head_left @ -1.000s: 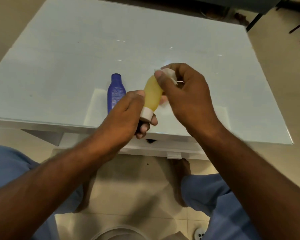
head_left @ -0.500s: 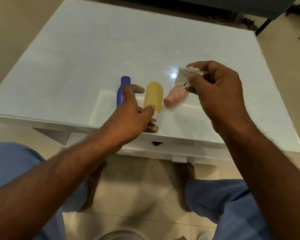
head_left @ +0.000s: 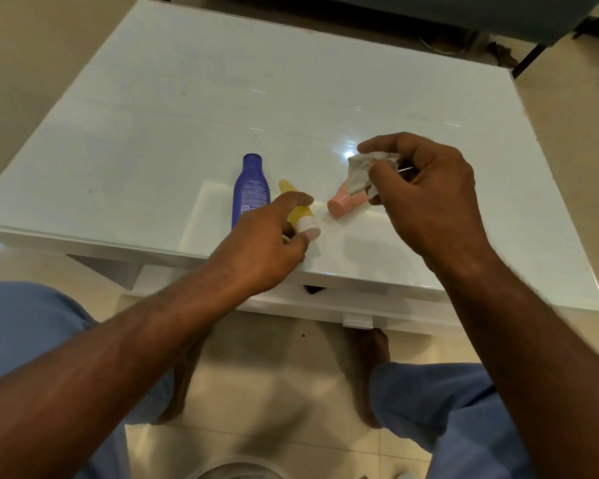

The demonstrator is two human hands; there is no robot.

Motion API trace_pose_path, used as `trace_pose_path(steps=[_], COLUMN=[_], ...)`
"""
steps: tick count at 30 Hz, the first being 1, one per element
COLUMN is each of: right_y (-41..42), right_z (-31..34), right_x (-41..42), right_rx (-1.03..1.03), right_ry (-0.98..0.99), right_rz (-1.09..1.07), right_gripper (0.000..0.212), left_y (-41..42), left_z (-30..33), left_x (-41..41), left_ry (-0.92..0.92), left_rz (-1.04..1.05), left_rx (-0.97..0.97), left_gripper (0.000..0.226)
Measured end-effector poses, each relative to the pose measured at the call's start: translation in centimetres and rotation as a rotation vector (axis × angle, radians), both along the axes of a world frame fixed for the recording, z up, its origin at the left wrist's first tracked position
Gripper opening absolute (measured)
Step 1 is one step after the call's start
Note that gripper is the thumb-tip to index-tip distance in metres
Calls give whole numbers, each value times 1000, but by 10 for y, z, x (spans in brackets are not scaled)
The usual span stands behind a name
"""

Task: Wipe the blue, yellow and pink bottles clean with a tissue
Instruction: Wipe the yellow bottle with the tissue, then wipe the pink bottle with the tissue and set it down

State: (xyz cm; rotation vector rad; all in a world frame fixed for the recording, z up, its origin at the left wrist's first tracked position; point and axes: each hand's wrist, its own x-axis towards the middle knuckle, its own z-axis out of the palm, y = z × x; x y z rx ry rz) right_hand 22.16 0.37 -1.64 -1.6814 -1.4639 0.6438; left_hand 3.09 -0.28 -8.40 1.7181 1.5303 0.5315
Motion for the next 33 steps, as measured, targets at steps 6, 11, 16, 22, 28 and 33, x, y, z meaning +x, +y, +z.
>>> trace_pose_path(steps=[6, 11, 16, 22, 28, 33], right_y=[0, -1, 1, 1, 10, 15], right_z=[1, -1, -9, -15, -19, -29], right_x=[0, 1, 6, 4, 2, 0], right_rx=[-14, -45, -222, -336, -257, -384], right_ry=[-22, -65, -251, -448, -536, -688], right_rz=[14, 29, 131, 183, 134, 311], right_gripper=[26, 29, 31, 24, 29, 61], left_y=[-1, 2, -3, 1, 0, 1], left_z=[-1, 6, 13, 17, 15, 12], left_x=[-3, -4, -3, -6, -7, -8], left_ry=[343, 552, 578, 689, 680, 691], left_rz=[-120, -191, -307, -378, -392, -393], left_rx=[214, 330, 347, 327, 238, 264], left_gripper=[47, 55, 52, 55, 65, 63])
